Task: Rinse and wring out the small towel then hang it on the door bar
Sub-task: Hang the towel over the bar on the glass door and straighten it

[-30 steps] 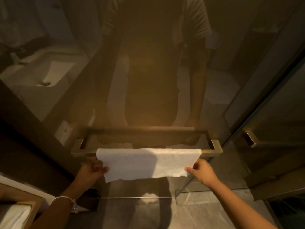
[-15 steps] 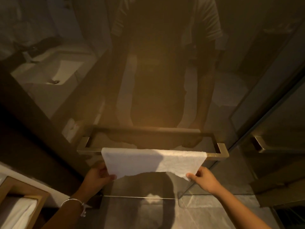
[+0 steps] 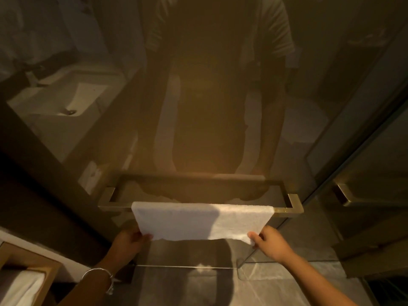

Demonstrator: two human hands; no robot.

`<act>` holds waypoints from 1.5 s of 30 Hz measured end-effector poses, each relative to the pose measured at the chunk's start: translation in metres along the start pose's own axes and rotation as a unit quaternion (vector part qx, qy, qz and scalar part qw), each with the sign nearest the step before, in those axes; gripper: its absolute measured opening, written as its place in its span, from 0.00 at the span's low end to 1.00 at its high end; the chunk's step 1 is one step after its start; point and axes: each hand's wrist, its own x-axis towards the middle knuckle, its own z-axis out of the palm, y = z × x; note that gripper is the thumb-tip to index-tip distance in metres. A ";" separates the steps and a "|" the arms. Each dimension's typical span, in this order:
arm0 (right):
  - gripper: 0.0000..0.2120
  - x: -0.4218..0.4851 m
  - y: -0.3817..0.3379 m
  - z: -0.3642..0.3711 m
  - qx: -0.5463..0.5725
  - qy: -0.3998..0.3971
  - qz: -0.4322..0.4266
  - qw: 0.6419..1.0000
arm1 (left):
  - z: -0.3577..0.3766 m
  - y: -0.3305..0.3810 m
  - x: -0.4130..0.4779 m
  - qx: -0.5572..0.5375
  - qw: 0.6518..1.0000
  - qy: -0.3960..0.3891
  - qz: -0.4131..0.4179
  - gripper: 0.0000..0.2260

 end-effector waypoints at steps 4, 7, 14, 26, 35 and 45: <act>0.11 0.004 -0.005 -0.003 -0.031 0.091 -0.043 0.994 | -0.005 0.002 0.008 0.039 0.999 0.012 0.023 0.09; 0.14 0.004 -0.004 0.002 -0.094 0.033 -0.021 0.995 | -0.001 -0.008 0.009 0.051 0.999 0.004 -0.002 0.10; 0.13 0.003 0.002 0.001 -0.007 -0.037 0.035 0.999 | 0.000 -0.008 0.015 0.107 0.994 -0.013 0.002 0.13; 0.06 -0.003 0.003 0.007 0.021 0.025 0.063 0.997 | -0.001 -0.015 0.013 0.165 0.985 -0.037 0.040 0.10; 0.06 -0.008 0.008 0.019 0.042 0.002 0.090 0.995 | 0.001 -0.022 0.011 0.124 0.973 -0.191 -0.046 0.08; 0.14 -0.025 0.013 0.031 0.100 0.013 0.091 0.991 | 0.011 -0.045 0.025 0.104 0.982 -0.126 -0.097 0.04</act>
